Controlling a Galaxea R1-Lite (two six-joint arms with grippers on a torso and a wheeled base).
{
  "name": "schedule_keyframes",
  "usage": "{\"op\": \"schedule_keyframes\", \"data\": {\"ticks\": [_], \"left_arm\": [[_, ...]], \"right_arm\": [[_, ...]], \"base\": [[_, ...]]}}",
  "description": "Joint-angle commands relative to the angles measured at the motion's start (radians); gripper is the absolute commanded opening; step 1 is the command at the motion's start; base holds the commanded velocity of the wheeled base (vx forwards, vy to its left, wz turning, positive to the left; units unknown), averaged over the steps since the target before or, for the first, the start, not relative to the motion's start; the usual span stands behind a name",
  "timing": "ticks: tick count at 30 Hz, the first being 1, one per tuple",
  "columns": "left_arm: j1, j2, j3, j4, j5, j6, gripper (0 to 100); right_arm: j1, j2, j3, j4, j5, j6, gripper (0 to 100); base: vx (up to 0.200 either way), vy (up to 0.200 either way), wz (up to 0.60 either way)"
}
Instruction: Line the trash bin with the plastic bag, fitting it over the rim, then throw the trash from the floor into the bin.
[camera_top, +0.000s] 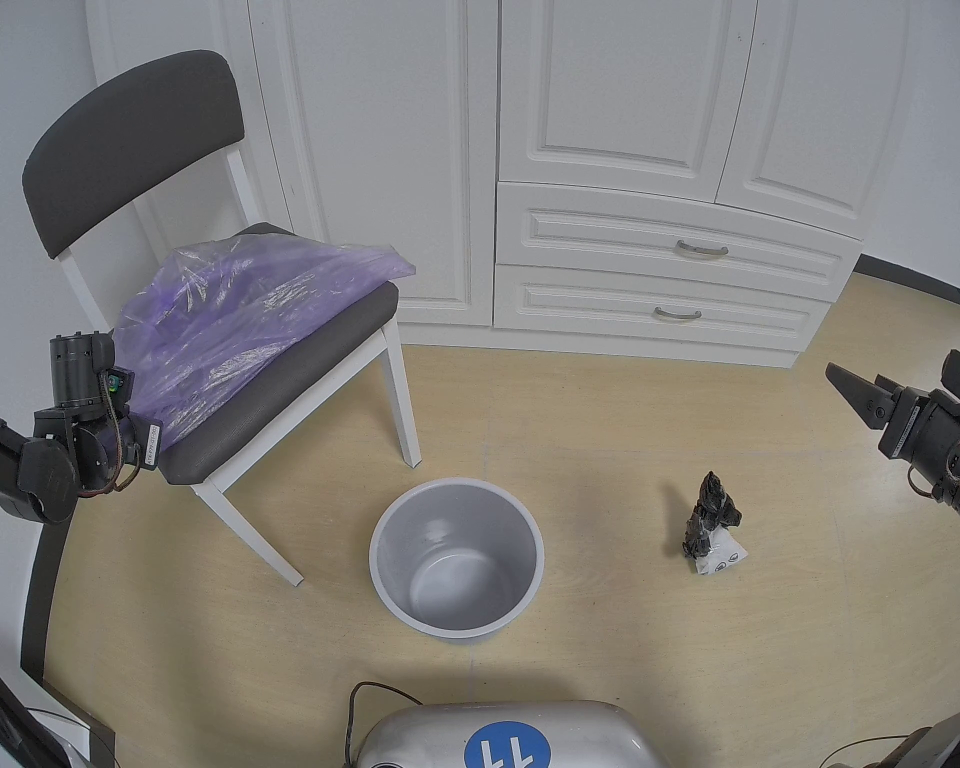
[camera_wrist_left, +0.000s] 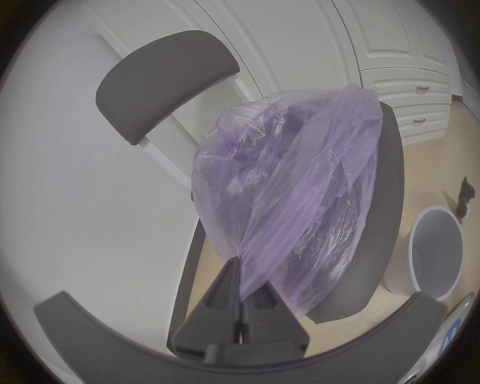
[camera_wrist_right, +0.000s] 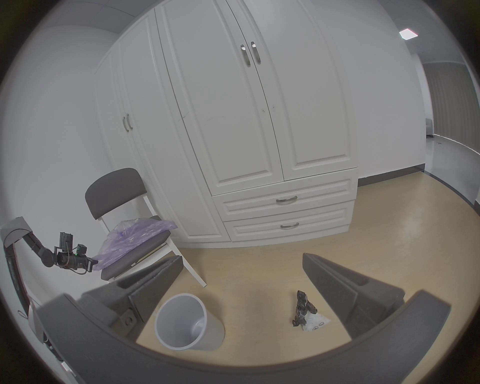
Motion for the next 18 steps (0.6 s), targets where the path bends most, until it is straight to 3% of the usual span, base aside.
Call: {"op": "schedule_keyframes", "data": {"ticks": [1, 7, 12, 15, 18], "left_arm": [[-0.013, -0.039, 0.009, -0.023, 0.028, 0.001, 0], [-0.045, -0.108, 0.108, -0.129, 0.018, -0.008, 0], [-0.044, -0.173, 0.229, -0.299, -0.099, -0.004, 0], [-0.045, -0.214, 0.253, -0.317, -0.182, -0.005, 0], [-0.047, -0.239, 0.266, -0.317, -0.212, -0.004, 0]], "right_arm": [[-0.002, -0.008, -0.001, -0.002, 0.002, 0.0, 100], [-0.001, -0.051, 0.0, -0.004, 0.002, -0.003, 100], [-0.002, -0.088, 0.0, -0.004, 0.003, -0.008, 100], [0.011, -0.125, -0.001, 0.007, 0.011, -0.017, 100], [0.019, -0.152, 0.0, 0.015, 0.034, -0.032, 100]], "base": [[0.0, 0.0, 0.0], [0.0, 0.0, 0.0], [0.0, 0.0, 0.0], [0.0, 0.0, 0.0], [0.0, 0.0, 0.0]]}}
